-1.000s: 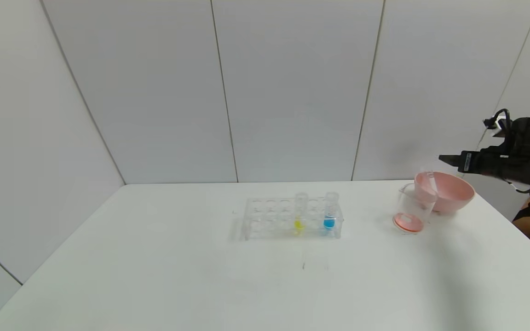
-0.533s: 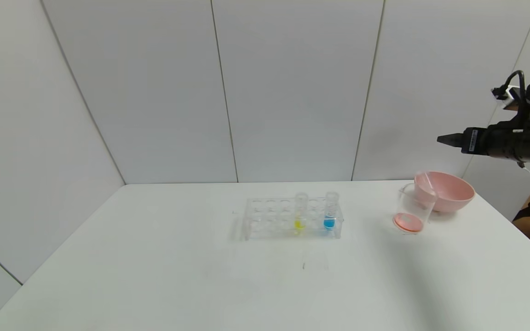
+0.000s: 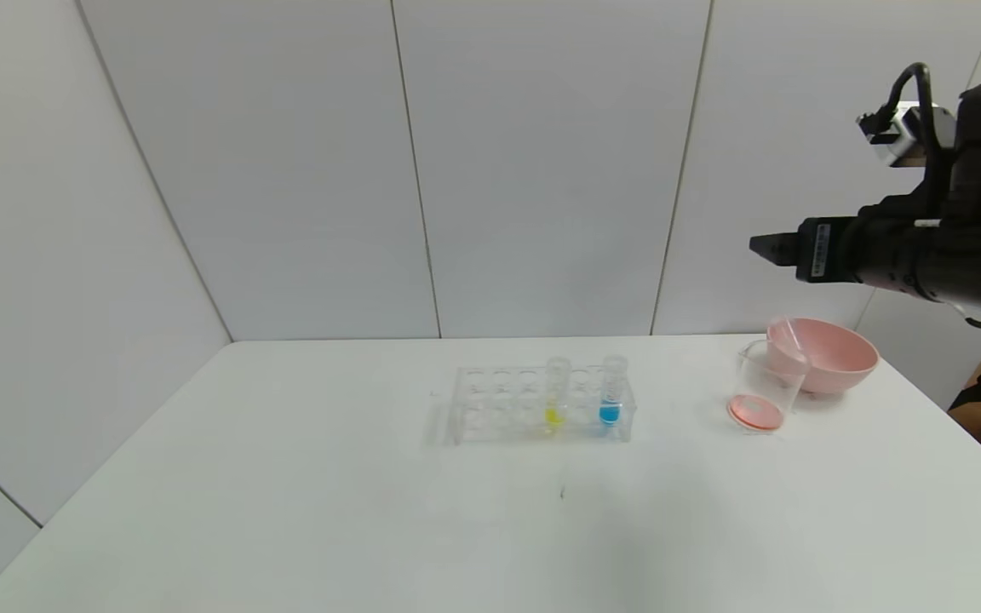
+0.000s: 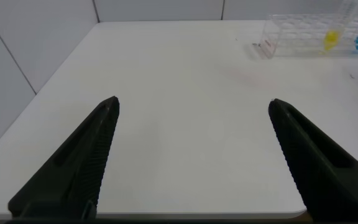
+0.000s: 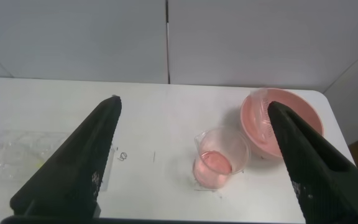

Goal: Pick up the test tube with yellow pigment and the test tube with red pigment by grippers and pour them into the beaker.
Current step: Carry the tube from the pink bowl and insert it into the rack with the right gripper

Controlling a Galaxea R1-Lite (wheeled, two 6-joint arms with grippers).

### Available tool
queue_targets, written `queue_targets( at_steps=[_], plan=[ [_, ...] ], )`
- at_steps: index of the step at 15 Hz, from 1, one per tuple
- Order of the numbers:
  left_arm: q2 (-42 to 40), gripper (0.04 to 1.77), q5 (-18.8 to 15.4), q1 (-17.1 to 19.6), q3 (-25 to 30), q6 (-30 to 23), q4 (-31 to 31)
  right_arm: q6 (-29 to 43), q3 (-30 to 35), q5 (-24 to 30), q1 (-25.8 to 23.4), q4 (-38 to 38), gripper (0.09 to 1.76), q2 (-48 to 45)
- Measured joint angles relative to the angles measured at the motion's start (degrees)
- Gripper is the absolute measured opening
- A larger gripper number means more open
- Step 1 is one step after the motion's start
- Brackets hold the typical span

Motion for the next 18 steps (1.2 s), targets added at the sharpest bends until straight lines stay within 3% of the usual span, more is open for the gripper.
queue_targets(
  at_steps=[4,8,13,18],
  plan=[
    [0.0,1.72,0.0,0.0,0.0,0.0,0.0,4.3,4.8,-10.2,13.8,0.3,1.69,-2.5],
    [0.0,1.72,0.0,0.0,0.0,0.0,0.0,10.0,8.1,-16.6,23.6,0.7,1.70,-2.1],
    [0.0,1.72,0.0,0.0,0.0,0.0,0.0,19.1,9.1,-20.3,30.6,4.4,1.70,0.8],
    [0.0,1.72,0.0,0.0,0.0,0.0,0.0,21.8,7.3,-22.1,34.8,3.8,1.70,7.4]
  ],
)
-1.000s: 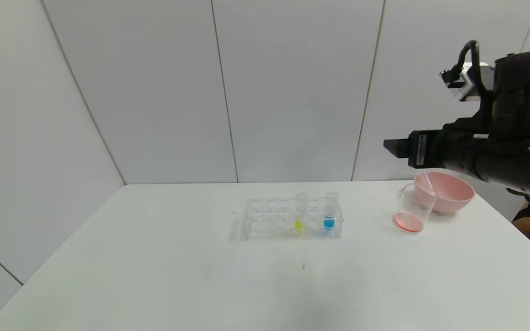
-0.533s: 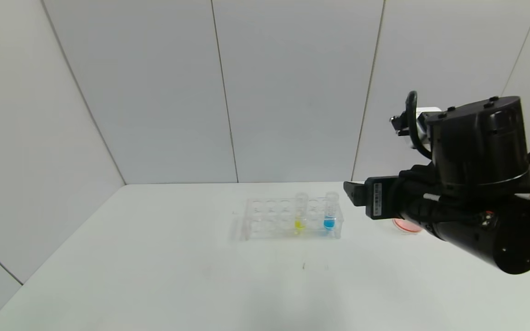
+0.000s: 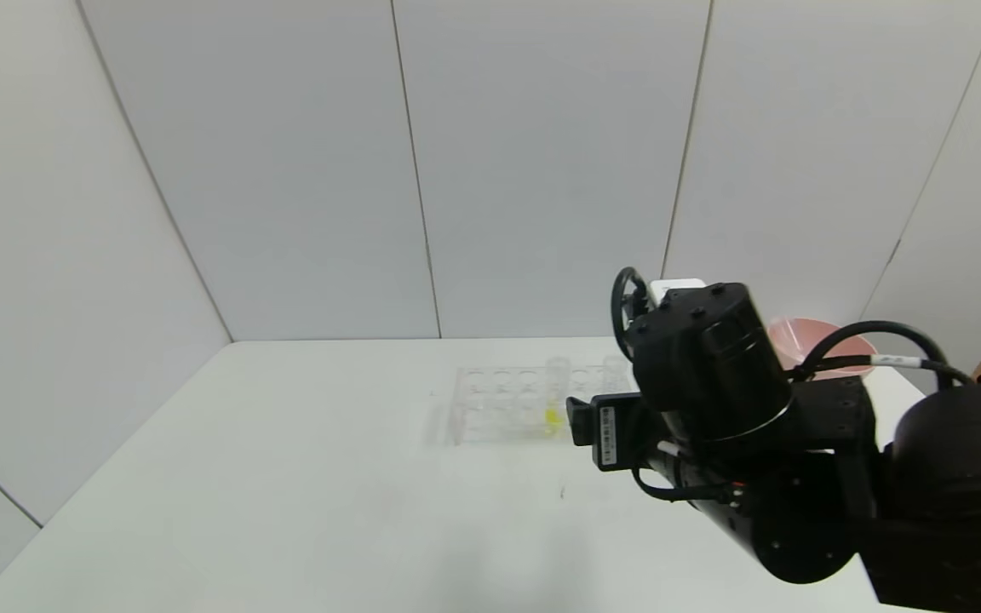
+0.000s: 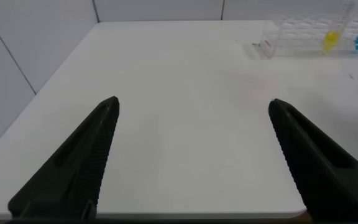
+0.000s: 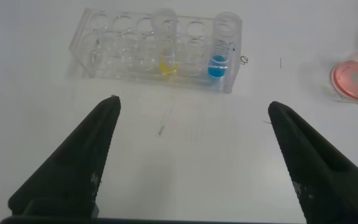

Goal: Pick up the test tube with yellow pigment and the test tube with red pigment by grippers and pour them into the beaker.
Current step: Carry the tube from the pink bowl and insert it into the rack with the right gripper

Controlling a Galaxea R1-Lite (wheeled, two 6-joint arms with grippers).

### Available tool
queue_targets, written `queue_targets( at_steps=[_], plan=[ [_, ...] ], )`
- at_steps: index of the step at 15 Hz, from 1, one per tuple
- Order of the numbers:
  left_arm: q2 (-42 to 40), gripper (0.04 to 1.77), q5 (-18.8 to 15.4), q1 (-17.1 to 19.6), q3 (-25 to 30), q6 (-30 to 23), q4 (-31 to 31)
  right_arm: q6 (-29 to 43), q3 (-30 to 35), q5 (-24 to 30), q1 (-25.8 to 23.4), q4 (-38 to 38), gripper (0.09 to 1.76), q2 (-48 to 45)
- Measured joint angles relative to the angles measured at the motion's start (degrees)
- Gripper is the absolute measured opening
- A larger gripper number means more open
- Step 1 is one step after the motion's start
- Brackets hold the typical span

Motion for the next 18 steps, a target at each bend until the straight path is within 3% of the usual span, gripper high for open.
queue_targets(
  at_steps=[7,18],
  plan=[
    [0.0,1.72,0.0,0.0,0.0,0.0,0.0,2.3,-7.3,-1.3,0.5,-3.9,1.70,11.3],
    [0.0,1.72,0.0,0.0,0.0,0.0,0.0,-0.6,-21.4,-1.6,-5.0,-10.4,1.71,27.8]
  ],
)
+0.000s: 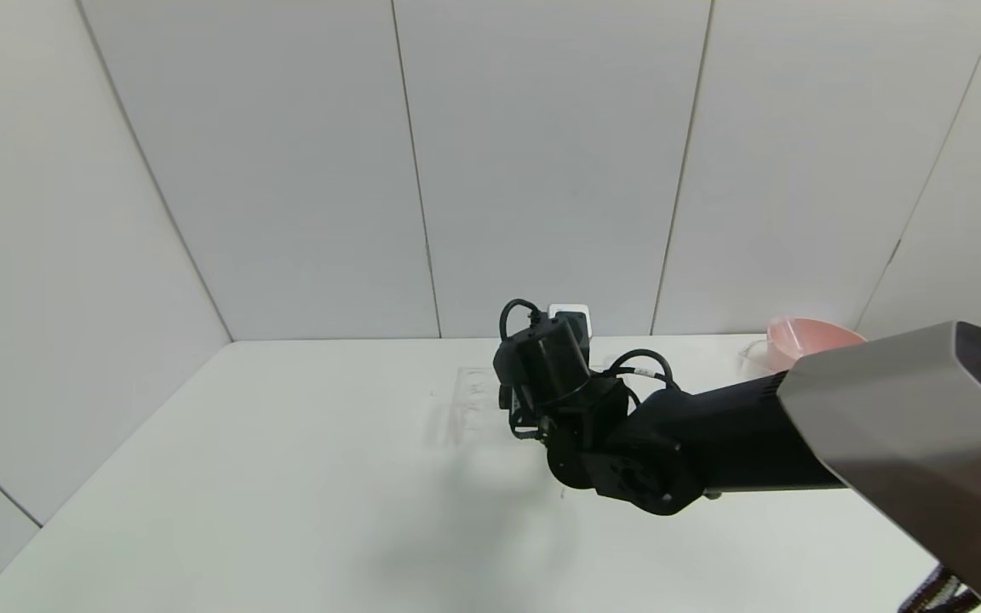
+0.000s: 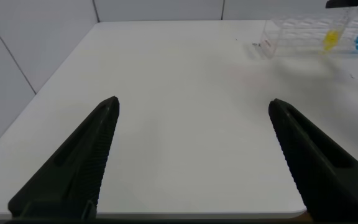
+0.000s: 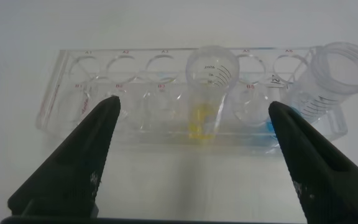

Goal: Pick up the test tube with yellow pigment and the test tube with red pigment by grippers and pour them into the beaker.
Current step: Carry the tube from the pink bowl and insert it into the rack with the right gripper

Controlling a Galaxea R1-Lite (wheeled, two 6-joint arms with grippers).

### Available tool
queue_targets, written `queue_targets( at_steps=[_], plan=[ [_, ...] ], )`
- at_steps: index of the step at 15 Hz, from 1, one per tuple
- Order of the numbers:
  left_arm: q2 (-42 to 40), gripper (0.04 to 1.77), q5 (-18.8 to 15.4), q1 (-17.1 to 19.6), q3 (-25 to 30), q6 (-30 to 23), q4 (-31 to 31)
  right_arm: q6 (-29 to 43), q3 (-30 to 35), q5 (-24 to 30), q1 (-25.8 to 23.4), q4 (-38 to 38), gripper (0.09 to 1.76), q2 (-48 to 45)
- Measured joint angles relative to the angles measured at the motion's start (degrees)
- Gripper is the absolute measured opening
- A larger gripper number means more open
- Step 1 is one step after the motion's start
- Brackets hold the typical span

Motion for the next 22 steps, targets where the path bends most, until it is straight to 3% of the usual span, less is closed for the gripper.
queue_targets(
  at_steps=[6,22],
  plan=[
    [0.0,1.72,0.0,0.0,0.0,0.0,0.0,-7.6,-5.3,0.1,-2.7,-8.9,1.71,7.0],
    [0.0,1.72,0.0,0.0,0.0,0.0,0.0,-9.6,-6.0,0.8,-3.9,-9.7,1.71,8.6]
  ],
)
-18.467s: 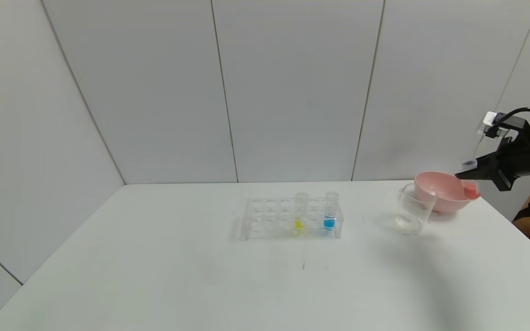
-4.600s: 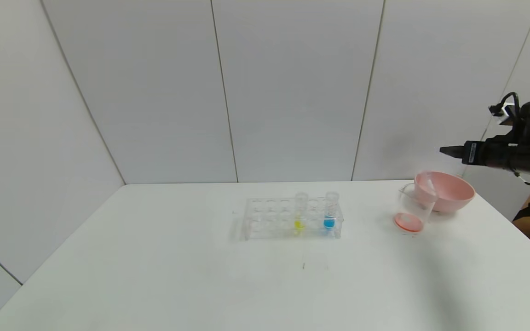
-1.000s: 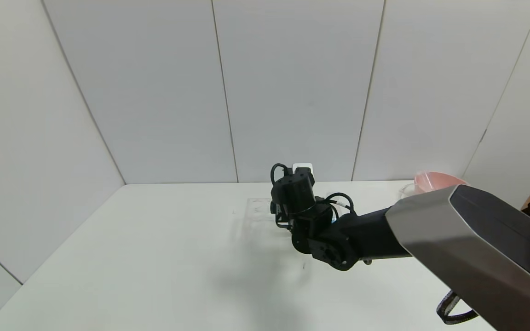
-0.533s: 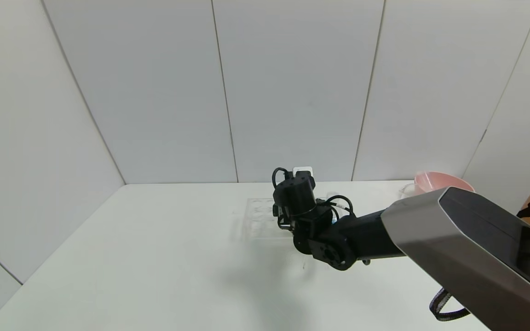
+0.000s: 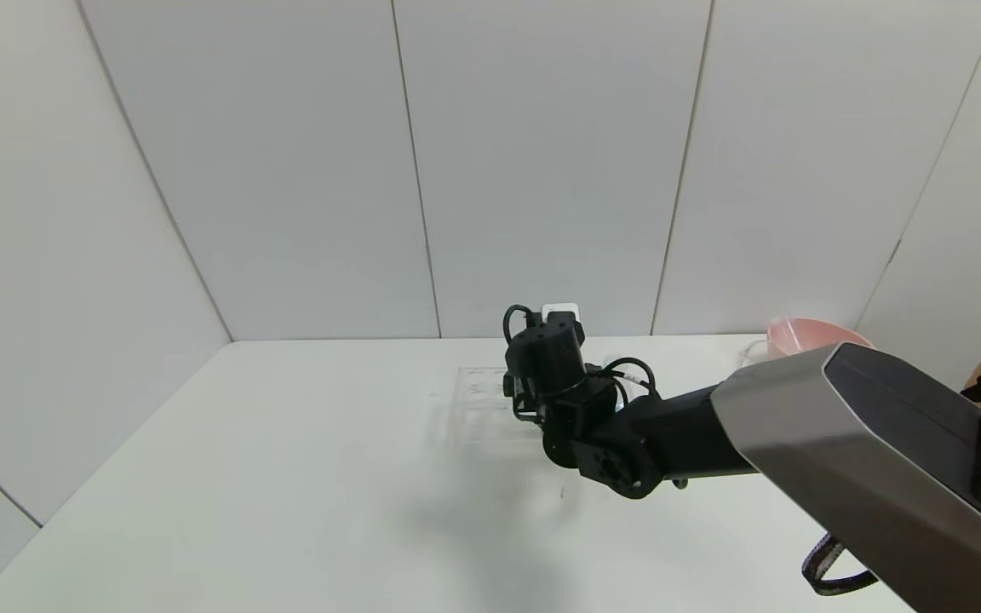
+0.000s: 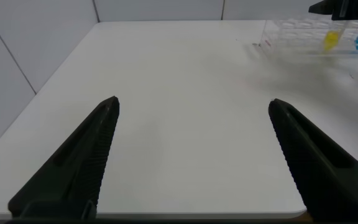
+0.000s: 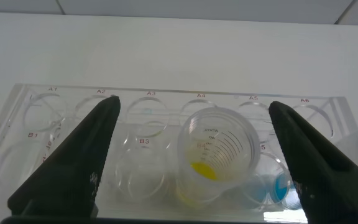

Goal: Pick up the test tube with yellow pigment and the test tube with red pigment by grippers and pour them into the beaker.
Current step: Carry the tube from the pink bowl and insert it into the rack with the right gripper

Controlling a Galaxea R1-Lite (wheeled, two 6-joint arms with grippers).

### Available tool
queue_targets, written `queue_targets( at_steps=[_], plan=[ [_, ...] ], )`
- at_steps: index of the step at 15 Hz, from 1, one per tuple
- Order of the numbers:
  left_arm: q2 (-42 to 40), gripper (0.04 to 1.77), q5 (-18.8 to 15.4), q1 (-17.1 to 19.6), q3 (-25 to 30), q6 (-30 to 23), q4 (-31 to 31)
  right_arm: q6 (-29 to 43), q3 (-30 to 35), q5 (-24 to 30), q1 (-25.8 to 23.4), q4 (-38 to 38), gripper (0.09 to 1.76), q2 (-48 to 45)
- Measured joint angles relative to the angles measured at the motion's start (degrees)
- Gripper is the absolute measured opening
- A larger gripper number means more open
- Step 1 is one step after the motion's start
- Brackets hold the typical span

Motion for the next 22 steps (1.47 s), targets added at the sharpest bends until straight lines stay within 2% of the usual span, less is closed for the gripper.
queue_targets(
  at_steps=[12,15,19,20,22],
  plan=[
    [0.0,1.72,0.0,0.0,0.0,0.0,0.0,0.4,1.2,0.1,0.1,0.0,1.71,-0.6],
    [0.0,1.72,0.0,0.0,0.0,0.0,0.0,1.0,1.2,0.2,0.2,0.1,1.20,-0.7],
    [0.0,1.72,0.0,0.0,0.0,0.0,0.0,1.0,1.4,0.1,0.2,0.5,0.77,-1.0],
    [0.0,1.72,0.0,0.0,0.0,0.0,0.0,1.0,1.6,0.1,0.2,0.5,0.54,-1.1],
    [0.0,1.72,0.0,0.0,0.0,0.0,0.0,0.9,2.0,0.1,0.1,0.2,0.56,-1.3]
  ],
)
